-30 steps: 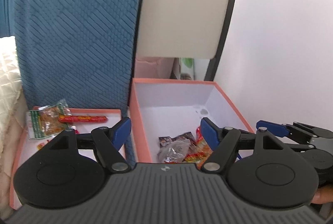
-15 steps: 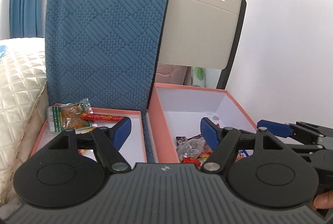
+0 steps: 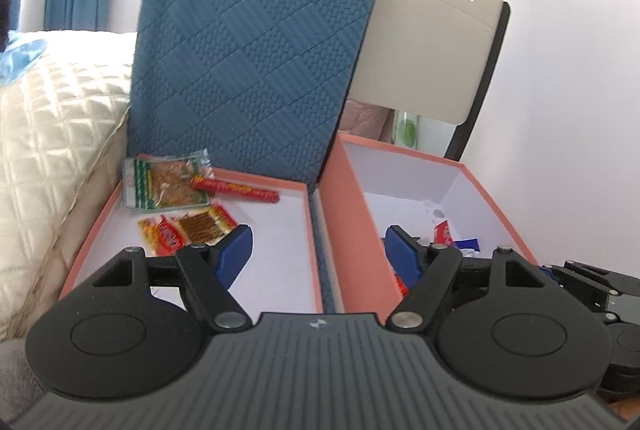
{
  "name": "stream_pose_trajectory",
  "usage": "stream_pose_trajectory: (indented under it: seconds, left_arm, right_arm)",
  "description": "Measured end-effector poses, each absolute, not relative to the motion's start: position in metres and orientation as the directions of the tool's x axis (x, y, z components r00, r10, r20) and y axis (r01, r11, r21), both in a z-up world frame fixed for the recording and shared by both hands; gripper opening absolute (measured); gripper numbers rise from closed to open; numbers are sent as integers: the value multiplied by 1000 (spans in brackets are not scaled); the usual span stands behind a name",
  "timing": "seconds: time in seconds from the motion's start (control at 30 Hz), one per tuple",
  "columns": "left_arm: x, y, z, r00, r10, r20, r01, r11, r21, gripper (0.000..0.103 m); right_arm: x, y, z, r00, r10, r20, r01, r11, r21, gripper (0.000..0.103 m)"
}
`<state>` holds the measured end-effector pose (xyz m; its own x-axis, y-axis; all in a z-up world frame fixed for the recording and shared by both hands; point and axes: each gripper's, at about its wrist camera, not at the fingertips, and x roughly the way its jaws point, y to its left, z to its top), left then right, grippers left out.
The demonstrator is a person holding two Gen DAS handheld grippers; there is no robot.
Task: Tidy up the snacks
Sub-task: 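Move both open tools back over the remaining snacks on the lid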
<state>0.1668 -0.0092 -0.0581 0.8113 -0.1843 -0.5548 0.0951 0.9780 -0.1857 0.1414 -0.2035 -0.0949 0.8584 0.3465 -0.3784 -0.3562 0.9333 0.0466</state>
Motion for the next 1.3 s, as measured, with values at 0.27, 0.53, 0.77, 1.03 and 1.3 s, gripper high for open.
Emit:
stream_pose_trajectory:
  seconds: [0.27, 0.53, 0.77, 1.03, 1.3]
  left_arm:
    - [160, 24, -69, 806, -156, -570, 37, 976, -215, 77]
    - [166, 57, -85, 801, -120, -587, -25, 972, -233, 77]
    - [195, 67, -103, 805, -101, -585, -39, 974, -223, 77]
    - [237, 78, -124, 772, -124, -624, -42, 969, -245, 77]
    - [281, 97, -143, 752, -144, -644, -84, 947, -311, 77]
  right_arm:
    - [133, -176, -107, 851, 358, -383, -377, 926, 27, 60]
    - [134, -147, -128, 824, 376, -423, -413, 911, 5, 60]
    - [144, -130, -144, 811, 387, -439, -441, 897, -23, 60]
    - [171, -110, -159, 804, 414, -428, -475, 879, -42, 60]
    - [204, -96, -163, 799, 434, -416, -491, 870, -34, 60]
